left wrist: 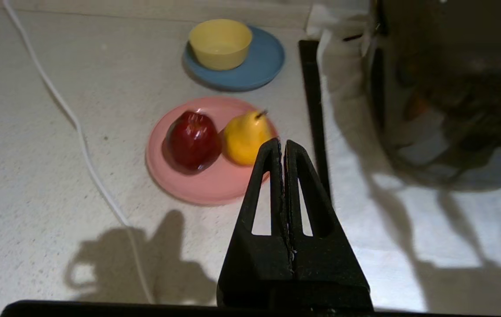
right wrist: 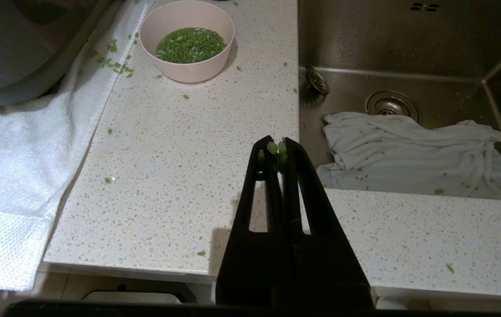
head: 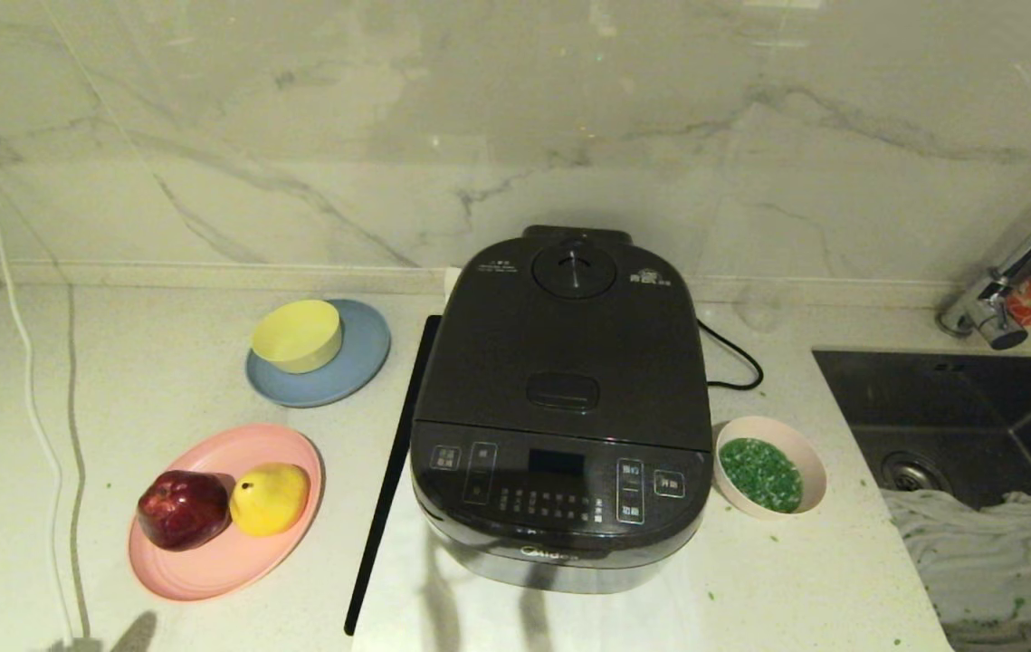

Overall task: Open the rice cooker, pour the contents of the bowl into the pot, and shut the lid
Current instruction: Open the rice cooker

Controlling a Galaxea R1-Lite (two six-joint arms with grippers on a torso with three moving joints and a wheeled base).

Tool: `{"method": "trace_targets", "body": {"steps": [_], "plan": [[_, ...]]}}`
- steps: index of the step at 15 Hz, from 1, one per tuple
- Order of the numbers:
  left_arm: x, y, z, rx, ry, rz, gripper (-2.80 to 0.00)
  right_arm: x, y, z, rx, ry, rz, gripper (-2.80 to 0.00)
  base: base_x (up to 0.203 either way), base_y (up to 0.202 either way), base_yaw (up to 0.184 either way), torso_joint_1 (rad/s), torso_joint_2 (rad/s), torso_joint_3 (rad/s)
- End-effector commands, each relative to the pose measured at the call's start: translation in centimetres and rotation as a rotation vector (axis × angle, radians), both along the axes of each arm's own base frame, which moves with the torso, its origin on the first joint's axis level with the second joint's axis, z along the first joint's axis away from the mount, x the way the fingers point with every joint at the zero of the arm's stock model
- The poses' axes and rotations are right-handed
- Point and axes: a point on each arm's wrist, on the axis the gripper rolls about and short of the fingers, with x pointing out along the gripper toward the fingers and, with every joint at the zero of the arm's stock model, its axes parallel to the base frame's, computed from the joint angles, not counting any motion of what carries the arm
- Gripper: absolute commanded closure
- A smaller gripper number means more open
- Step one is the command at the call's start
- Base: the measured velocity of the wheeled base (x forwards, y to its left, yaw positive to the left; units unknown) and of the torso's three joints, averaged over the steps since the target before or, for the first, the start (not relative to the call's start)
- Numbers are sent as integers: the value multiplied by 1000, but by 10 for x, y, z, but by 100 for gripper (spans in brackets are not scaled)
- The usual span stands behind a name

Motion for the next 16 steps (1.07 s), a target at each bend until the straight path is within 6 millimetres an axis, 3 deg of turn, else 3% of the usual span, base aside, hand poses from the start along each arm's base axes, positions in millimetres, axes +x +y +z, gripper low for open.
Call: {"method": "trace_targets", "body": {"steps": [1,5,8,11,16], "plan": [[25,-1,42,-40,113,-20,0,0,0,0,0,0,1,0,0,0,0,0,0,0],[90,-5,116,-130,207,-137,0,0,0,0,0,0,1,0,0,0,0,0,0,0],[142,-13,153,-219,275,-321,0,0,0,0,0,0,1,0,0,0,0,0,0,0],[174,-43,157,-282,409,-551,0,0,0,0,0,1,1,0,0,0,0,0,0,0],[201,-93,148,-301,572,-743,0,0,0,0,0,0,1,0,0,0,0,0,0,0]]}}
